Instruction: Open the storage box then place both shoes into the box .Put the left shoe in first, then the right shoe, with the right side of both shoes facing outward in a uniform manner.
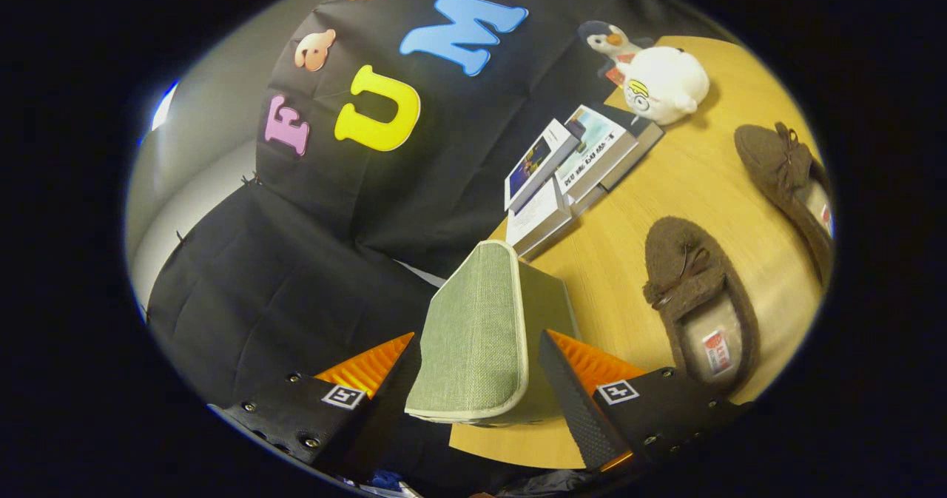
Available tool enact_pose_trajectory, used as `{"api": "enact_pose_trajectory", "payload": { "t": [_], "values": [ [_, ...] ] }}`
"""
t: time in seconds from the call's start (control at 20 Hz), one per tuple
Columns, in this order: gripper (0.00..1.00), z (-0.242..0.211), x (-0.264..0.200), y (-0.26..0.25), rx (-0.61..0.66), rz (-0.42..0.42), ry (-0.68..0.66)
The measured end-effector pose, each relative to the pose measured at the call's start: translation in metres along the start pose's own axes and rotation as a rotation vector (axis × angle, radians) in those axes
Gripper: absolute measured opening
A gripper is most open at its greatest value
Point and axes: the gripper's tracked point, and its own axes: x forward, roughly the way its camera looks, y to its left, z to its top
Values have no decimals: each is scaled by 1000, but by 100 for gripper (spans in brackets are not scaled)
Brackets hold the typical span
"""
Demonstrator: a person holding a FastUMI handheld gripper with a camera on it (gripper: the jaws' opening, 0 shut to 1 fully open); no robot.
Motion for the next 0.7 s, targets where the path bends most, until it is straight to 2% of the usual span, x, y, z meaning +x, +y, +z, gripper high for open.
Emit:
{"api": "enact_pose_trajectory", "payload": {
  "t": [0.45, 0.7],
  "values": [
    [97, -27, 28, -15, 317, 65, 87],
    [94, -39, 37, -17, 406, 96, 124]
  ]
}}
